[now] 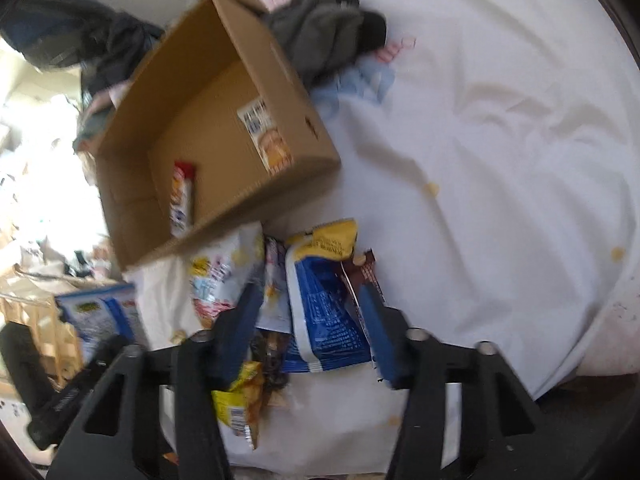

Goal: Organize snacks
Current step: 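Grasp the blue-and-yellow bag with the right gripper while the left holds the blue chip bag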

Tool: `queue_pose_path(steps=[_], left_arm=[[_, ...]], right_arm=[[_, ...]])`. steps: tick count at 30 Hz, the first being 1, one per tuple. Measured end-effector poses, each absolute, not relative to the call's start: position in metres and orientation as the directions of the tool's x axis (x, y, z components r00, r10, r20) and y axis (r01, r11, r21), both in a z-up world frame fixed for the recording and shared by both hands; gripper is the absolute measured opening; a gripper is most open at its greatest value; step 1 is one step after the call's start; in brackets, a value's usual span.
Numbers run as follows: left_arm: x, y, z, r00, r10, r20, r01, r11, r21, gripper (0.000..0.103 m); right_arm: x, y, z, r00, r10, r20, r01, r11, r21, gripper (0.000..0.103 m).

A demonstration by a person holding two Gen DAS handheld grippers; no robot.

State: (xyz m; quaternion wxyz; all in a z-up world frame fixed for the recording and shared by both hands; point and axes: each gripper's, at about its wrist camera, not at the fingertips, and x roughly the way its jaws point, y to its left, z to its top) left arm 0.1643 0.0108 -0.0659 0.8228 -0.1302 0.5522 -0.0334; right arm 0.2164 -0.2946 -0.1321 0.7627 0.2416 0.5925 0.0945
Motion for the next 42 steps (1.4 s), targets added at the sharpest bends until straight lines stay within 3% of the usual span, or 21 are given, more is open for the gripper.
queue_pose_path(steps=[11, 14, 15, 18, 27, 34, 42], left_arm=[[0.165, 0.016, -0.065, 0.376, -0.221, -0.900, -0.109, 0.954, -0.280, 0.039], [0.167, 0.015, -0.066, 0.372, -0.227, -0.900, -0.110, 0.952, -0.285, 0.039], [0.168, 0.014, -0.066, 0.373, -0.225, -0.900, -0.107, 0.953, -0.283, 0.039], [0.168, 0.012, -0.065, 0.383, -0.212, -0.899, -0.095, 0.959, -0.266, 0.039], [0.165, 0.010, -0.066, 0.406, -0.189, -0.894, -0.087, 0.966, -0.244, 0.039], [0.159, 0.005, -0.056, 0.464, -0.157, -0.872, -0.070, 0.975, -0.213, 0.039], [0.153, 0.012, -0.031, 0.578, -0.088, -0.811, -0.086, 0.982, -0.168, 0.039]], right_arm=[[0.234, -0.248, -0.170, 0.134, 0.290, -0.947, 0.096, 0.948, 0.304, 0.039], [0.235, -0.245, -0.174, 0.118, 0.273, -0.955, 0.079, 0.956, 0.283, 0.027], [0.234, -0.244, -0.173, 0.122, 0.280, -0.952, 0.072, 0.954, 0.289, 0.019], [0.229, -0.250, -0.163, 0.156, 0.298, -0.942, 0.068, 0.948, 0.312, 0.018], [0.207, -0.284, -0.127, 0.272, 0.453, -0.849, 0.071, 0.871, 0.487, 0.018], [0.195, -0.282, -0.095, 0.352, 0.604, -0.715, -0.039, 0.773, 0.634, 0.017], [0.193, -0.266, -0.064, 0.429, 0.661, -0.616, -0.190, 0.733, 0.654, 0.018]])
